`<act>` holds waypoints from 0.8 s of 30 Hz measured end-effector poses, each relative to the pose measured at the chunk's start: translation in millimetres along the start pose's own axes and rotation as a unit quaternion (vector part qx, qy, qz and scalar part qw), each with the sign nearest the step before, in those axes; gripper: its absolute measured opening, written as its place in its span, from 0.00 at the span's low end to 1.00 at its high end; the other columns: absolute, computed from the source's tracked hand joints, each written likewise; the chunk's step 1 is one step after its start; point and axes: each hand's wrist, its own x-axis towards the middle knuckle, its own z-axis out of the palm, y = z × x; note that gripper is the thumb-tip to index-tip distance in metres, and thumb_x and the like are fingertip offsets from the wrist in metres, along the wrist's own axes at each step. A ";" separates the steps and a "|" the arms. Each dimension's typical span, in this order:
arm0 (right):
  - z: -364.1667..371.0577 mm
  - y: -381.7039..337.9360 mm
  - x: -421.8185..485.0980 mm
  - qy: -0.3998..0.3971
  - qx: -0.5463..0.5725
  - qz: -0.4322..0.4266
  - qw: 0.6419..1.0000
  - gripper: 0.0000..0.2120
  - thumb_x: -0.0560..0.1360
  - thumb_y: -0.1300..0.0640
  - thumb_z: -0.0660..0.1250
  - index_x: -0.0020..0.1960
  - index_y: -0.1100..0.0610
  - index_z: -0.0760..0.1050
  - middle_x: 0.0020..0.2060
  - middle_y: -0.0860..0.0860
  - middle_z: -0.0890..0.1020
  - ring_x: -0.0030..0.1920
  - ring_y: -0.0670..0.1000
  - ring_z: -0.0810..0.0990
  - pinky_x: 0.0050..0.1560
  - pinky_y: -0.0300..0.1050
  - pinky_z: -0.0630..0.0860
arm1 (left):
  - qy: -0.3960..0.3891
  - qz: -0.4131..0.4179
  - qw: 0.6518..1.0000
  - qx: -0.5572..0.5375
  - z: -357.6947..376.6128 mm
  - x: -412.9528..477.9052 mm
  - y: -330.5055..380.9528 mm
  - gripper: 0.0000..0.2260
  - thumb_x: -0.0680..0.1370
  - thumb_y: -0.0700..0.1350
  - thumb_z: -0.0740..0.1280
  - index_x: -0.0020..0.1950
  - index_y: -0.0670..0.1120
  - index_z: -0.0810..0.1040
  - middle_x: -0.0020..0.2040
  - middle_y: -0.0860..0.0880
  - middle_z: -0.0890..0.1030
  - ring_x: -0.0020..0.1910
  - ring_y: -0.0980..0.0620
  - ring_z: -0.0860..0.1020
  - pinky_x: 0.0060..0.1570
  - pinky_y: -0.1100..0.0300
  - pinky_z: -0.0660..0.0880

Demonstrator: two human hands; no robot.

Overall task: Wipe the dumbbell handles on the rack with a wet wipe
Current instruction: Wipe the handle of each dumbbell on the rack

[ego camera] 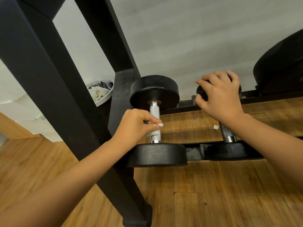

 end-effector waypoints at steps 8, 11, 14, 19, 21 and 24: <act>0.2 0.3 0.0 0.002 0.010 -0.009 1.000 0.20 0.77 0.48 0.66 0.67 0.54 0.77 0.61 0.52 0.80 0.67 0.57 0.72 0.73 0.63 0.58 | -0.076 -0.028 0.997 -0.011 8.5 7.5 14.1 0.06 0.73 0.46 0.78 0.47 0.56 0.87 0.42 0.61 0.85 0.46 0.65 0.82 0.56 0.66 0.78; -4.3 2.5 -3.1 -0.017 -0.001 -0.038 0.999 0.21 0.78 0.49 0.66 0.69 0.55 0.75 0.67 0.54 0.77 0.72 0.57 0.68 0.75 0.64 0.56 | -0.093 -0.036 0.995 0.017 9.0 8.8 15.9 0.06 0.73 0.47 0.79 0.48 0.55 0.88 0.42 0.61 0.86 0.47 0.64 0.82 0.59 0.59 0.79; -12.2 9.1 -4.7 -0.053 -0.028 -0.082 0.995 0.25 0.78 0.50 0.65 0.74 0.55 0.70 0.75 0.55 0.69 0.78 0.58 0.59 0.77 0.65 0.53 | -0.063 -0.012 0.997 0.033 7.4 8.9 16.2 0.06 0.73 0.45 0.79 0.49 0.54 0.89 0.42 0.62 0.84 0.47 0.64 0.82 0.58 0.59 0.79; -16.0 13.4 -22.3 -0.090 -0.065 -0.095 0.989 0.36 0.75 0.47 0.66 0.80 0.55 0.59 0.80 0.56 0.57 0.81 0.60 0.47 0.78 0.67 0.47 | -0.023 0.074 0.993 0.086 1.5 6.9 7.8 0.07 0.74 0.42 0.78 0.51 0.51 0.88 0.46 0.57 0.86 0.49 0.60 0.83 0.57 0.57 0.80; -16.0 15.6 -25.7 -0.092 -0.073 -0.106 0.987 0.39 0.74 0.48 0.68 0.80 0.55 0.57 0.80 0.56 0.56 0.81 0.61 0.46 0.77 0.68 0.46 | 0.012 0.122 0.986 0.113 0.2 13.3 1.5 0.08 0.74 0.40 0.77 0.52 0.49 0.89 0.47 0.54 0.87 0.49 0.58 0.84 0.54 0.54 0.82; -14.6 16.3 -24.2 -0.086 -0.069 -0.102 0.989 0.41 0.72 0.49 0.70 0.81 0.54 0.57 0.80 0.56 0.56 0.81 0.61 0.46 0.78 0.67 0.45 | 0.099 0.192 0.965 0.149 -1.3 35.9 1.3 0.08 0.75 0.37 0.77 0.53 0.45 0.88 0.48 0.49 0.86 0.48 0.53 0.84 0.53 0.58 0.81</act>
